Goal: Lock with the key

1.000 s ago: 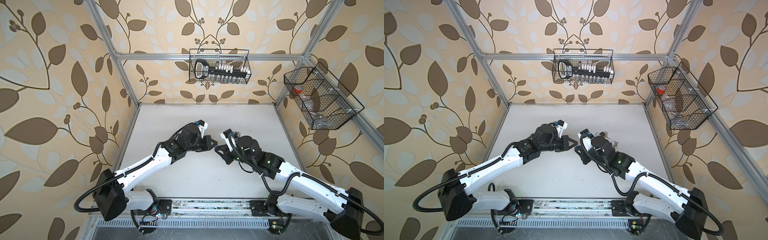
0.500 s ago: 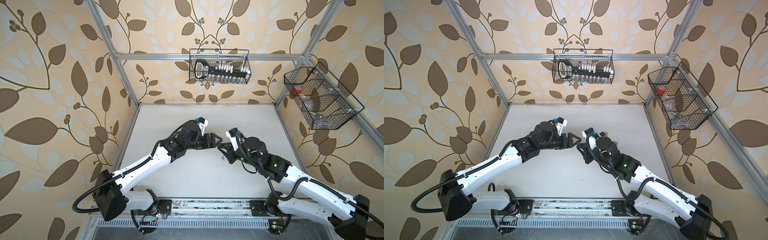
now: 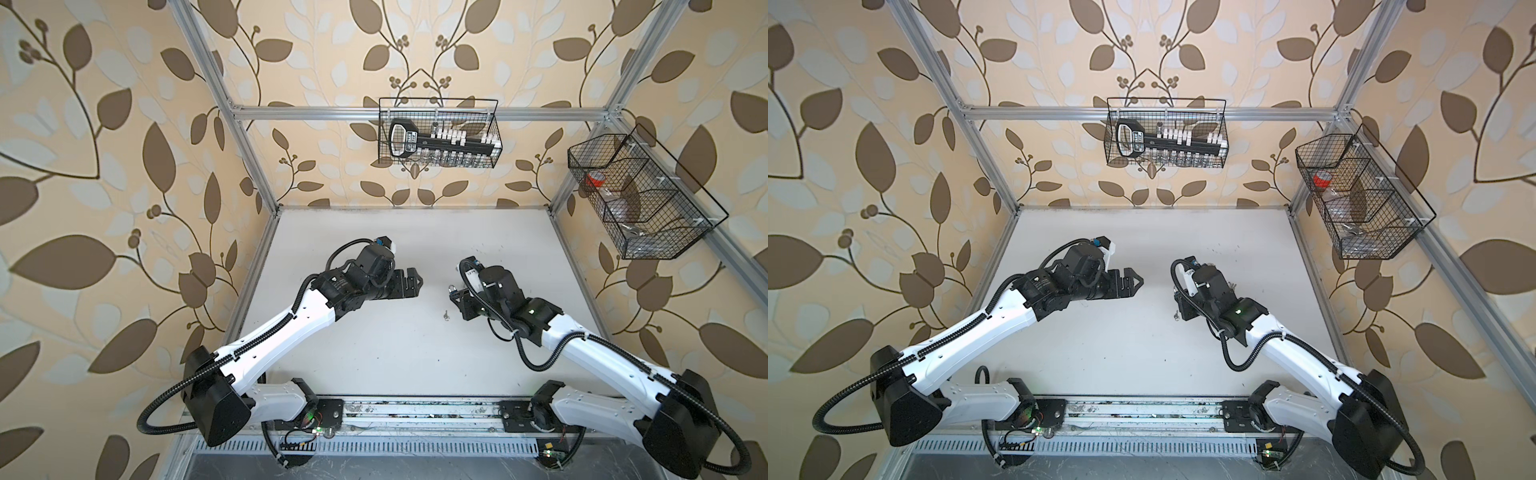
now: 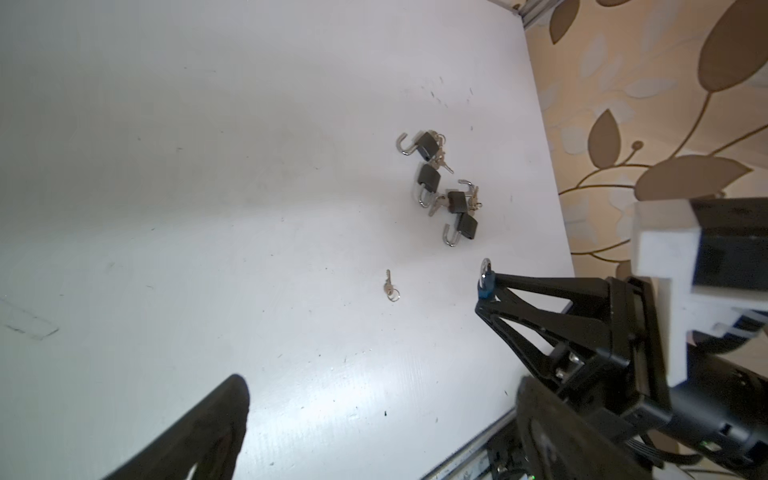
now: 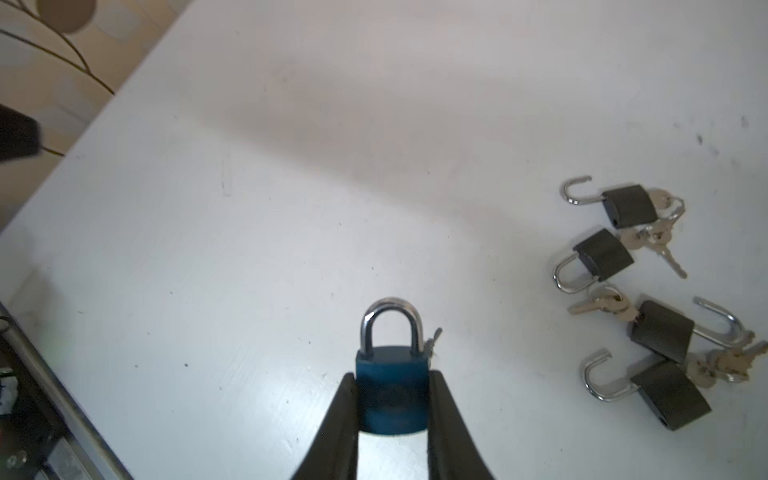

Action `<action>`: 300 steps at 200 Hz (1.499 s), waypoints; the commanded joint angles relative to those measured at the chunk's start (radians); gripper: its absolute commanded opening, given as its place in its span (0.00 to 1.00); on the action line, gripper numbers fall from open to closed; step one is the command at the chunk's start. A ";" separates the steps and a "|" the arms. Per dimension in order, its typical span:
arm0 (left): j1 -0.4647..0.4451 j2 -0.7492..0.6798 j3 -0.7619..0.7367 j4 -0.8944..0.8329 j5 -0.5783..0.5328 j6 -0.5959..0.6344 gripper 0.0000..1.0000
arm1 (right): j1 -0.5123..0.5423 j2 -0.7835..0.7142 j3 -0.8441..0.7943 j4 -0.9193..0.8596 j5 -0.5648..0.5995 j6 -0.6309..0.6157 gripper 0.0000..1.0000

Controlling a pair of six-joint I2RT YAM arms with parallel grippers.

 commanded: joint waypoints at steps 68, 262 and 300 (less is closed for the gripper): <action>0.077 -0.027 -0.147 -0.015 0.026 0.052 0.99 | -0.087 0.384 0.182 -0.041 0.007 -0.144 0.00; 0.142 -0.218 -0.278 0.147 0.110 0.057 0.99 | -0.128 0.767 0.447 -0.063 0.006 -0.358 0.04; 0.143 -0.301 -0.322 0.150 0.065 0.054 0.99 | -0.128 0.784 0.449 -0.062 0.004 -0.358 0.17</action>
